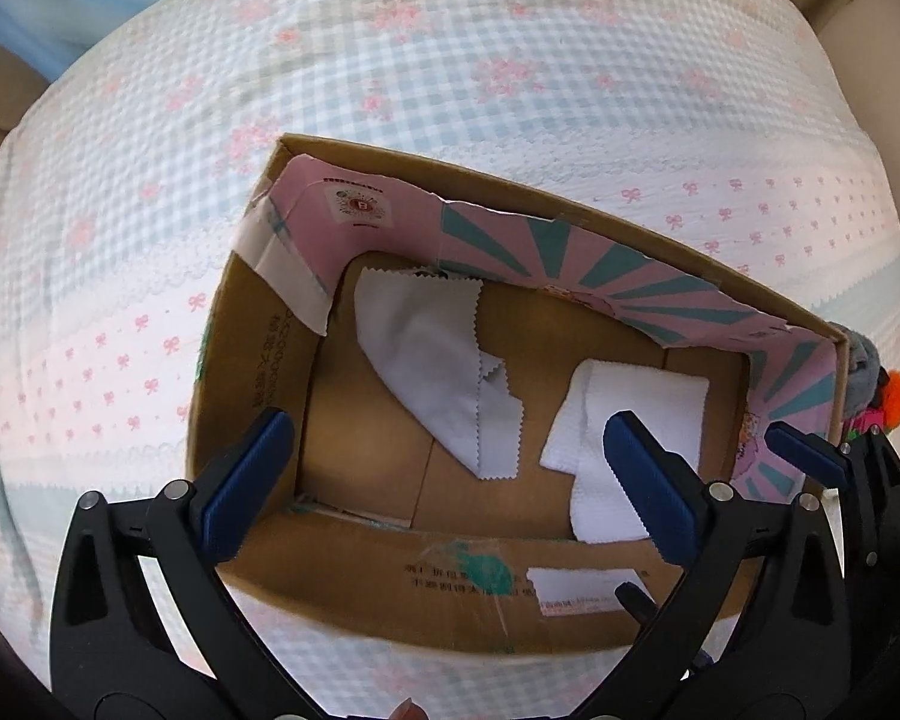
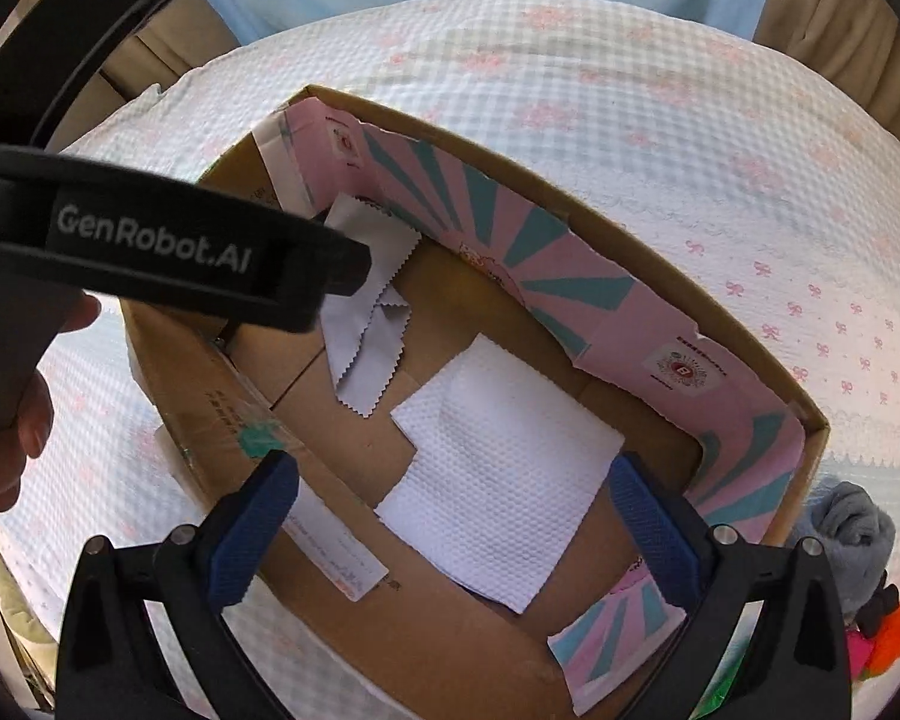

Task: Organize soft objects
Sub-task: 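Lift both tools out of the box toward the remaining items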

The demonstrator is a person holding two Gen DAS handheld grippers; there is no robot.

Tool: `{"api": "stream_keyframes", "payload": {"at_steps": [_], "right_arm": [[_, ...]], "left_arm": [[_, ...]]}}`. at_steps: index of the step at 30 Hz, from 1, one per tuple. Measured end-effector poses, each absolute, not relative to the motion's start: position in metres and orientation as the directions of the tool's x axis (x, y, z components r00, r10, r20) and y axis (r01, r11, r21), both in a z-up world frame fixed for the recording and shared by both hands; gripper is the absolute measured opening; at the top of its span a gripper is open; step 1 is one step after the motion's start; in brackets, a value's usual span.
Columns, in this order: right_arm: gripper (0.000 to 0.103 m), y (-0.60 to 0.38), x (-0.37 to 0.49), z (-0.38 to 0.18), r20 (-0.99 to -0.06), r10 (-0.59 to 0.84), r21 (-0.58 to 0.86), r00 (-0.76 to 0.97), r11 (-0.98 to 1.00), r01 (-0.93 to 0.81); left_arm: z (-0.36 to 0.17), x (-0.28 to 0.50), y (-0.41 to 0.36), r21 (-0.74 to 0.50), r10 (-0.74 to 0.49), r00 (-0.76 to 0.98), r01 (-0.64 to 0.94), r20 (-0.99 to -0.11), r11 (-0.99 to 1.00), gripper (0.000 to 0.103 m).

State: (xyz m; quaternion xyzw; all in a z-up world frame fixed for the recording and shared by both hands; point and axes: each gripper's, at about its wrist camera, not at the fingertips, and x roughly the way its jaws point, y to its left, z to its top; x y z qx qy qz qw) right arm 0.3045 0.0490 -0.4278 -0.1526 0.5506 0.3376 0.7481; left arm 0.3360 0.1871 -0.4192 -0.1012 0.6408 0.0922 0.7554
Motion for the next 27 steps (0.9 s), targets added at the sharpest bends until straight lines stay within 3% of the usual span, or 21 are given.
{"api": "stream_keyframes", "payload": {"at_steps": [7, 17, 27], "right_arm": [[0.103, 0.042, 0.292, -0.395, -0.911, 0.345, 0.110, 0.227, 0.733, -0.672], [0.103, 0.019, 0.252, -0.317, -0.871, 0.376, 0.086, 0.315, 0.749, -0.657], [0.103, -0.038, 0.187, -0.217, -0.771, 0.395, 0.102, 0.500, 0.850, -0.516]], "left_arm": [[-0.385, 0.318, 0.185, -0.032, 0.033, 0.230, -0.273, -0.973, 0.961, 0.103], [-0.292, 0.258, 0.170, 0.016, 0.117, 0.378, -0.260, -0.918, 0.966, 0.103], [-0.200, 0.170, 0.150, -0.031, 0.122, 0.552, -0.259, -0.825, 0.965, 0.103]]}}
